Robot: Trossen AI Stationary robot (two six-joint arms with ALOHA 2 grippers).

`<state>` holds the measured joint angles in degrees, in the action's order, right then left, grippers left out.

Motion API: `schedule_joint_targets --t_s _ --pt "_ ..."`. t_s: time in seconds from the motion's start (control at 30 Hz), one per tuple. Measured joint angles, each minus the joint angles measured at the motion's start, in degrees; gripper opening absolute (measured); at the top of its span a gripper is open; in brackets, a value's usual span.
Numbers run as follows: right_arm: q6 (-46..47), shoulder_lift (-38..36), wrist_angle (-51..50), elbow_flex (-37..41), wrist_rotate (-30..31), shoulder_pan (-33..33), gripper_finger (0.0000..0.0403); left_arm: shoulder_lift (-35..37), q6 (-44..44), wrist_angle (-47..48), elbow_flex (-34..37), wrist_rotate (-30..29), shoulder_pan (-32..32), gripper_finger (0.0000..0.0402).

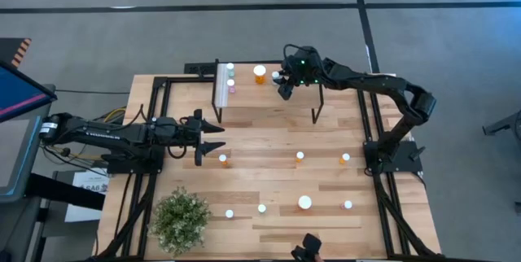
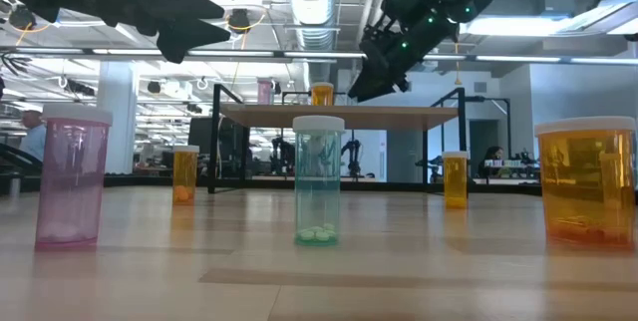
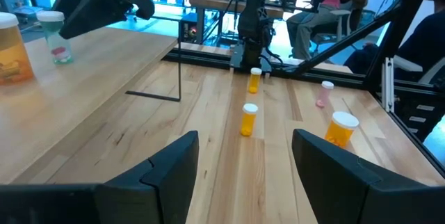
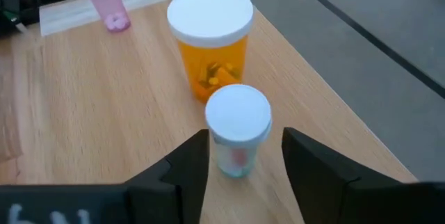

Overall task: Pick and place medicine bottles onto shelf by color
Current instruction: Put the top blue pill bottle on the shelf, then put the middle small orange pill bottle on the shelf

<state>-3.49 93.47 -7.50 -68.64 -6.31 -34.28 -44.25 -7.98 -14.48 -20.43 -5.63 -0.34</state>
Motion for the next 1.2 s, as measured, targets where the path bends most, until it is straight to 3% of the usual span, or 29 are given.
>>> schedule_joint_targets --t_s 0.23,0.6,0.8,0.93,1.2 --pt "0.0 -1.5 -2.6 0.0 0.1 0.0 0.0247 0.0 0.0 0.0 0.0 0.0 0.0 0.022" --pt "1.1 -11.0 -17.9 0.0 0.5 2.4 0.025 0.0 -0.1 0.0 0.0 0.0 0.0 0.022" --pt "1.8 -14.5 -26.0 0.0 0.7 11.7 0.0249 0.0 -0.4 0.0 0.0 0.0 0.0 0.022" --pt "3.7 -16.0 -29.3 0.5 6.3 20.6 0.0249 0.0 -1.3 0.0 0.0 0.0 0.0 0.022" --pt "11.2 -21.7 -24.4 12.8 12.4 34.6 0.0249 0.0 -0.5 0.0 0.0 0.4 0.0 0.022"
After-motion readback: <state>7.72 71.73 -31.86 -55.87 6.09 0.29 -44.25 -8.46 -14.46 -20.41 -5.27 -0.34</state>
